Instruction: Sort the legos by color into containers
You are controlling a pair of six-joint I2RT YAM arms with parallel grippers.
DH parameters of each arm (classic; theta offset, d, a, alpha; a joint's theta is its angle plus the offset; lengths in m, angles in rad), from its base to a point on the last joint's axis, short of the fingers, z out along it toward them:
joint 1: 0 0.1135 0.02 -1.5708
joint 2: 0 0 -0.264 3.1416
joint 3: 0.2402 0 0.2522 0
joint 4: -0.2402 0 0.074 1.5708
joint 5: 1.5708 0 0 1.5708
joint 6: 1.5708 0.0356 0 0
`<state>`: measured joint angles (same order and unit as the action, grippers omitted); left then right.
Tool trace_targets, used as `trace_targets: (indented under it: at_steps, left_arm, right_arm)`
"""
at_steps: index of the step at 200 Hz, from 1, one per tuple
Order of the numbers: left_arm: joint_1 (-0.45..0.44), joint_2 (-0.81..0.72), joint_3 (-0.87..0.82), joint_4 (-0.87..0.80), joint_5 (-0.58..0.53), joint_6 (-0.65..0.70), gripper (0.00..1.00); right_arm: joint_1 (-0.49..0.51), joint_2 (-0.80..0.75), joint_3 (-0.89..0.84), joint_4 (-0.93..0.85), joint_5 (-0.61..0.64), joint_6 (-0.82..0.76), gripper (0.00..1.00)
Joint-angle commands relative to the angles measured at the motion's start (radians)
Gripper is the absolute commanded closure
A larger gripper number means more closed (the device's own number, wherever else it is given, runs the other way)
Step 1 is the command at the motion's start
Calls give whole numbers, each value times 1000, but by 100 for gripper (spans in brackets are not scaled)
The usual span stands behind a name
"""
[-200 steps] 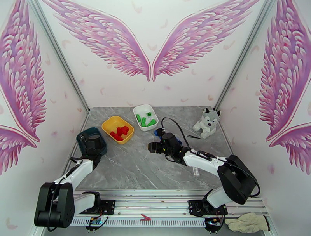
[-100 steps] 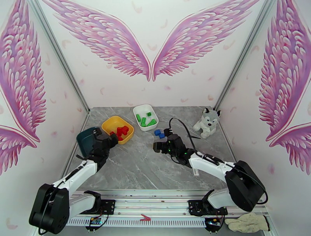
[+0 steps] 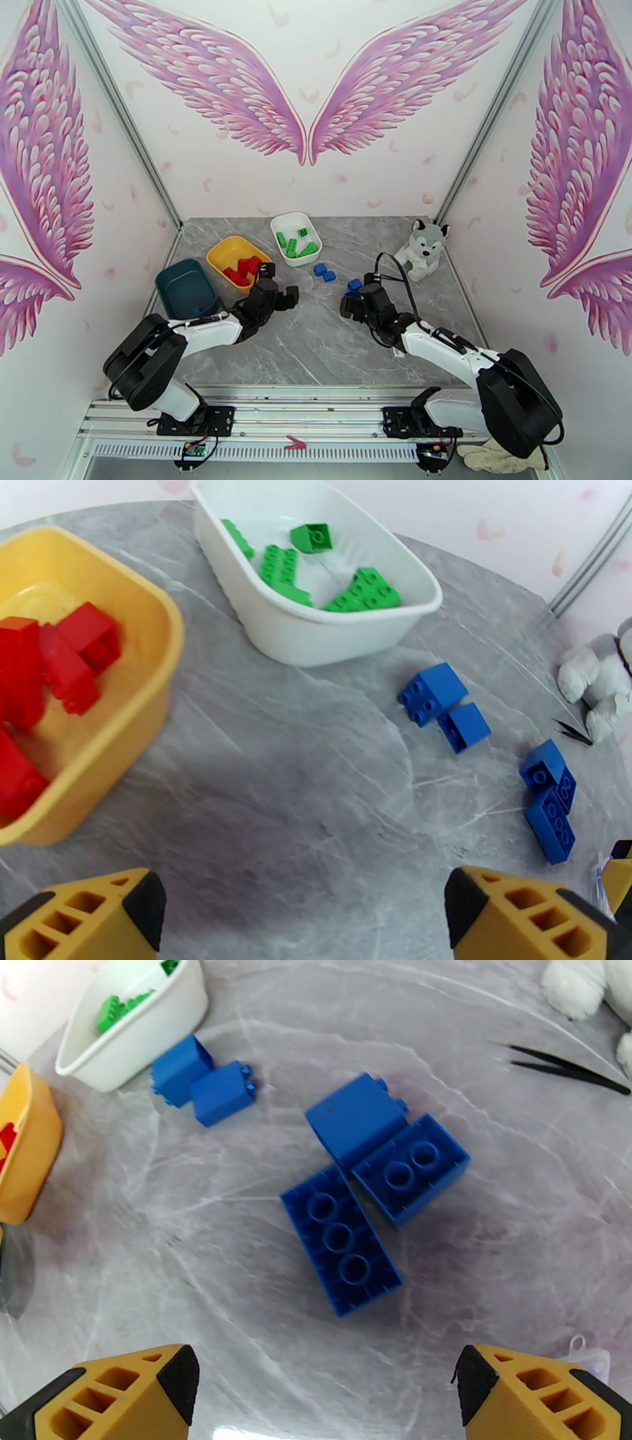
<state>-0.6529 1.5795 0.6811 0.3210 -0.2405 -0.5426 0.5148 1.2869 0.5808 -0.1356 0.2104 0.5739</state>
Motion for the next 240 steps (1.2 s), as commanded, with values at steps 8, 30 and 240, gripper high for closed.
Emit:
trace_targets:
  at_steps: [8, 30, 240]
  left_arm:
    - [-7, 34, 30, 100, 65, -37, 1]
    - [-7, 39, 23, 112, 76, -39, 1]
    - [56, -33, -13, 90, 86, -56, 1]
  right_arm:
    - [-7, 64, -19, 4, 29, 30, 18]
    - [-8, 123, -7, 39, 18, 32, 21]
    - [-76, 415, 237, 97, -93, -55, 59]
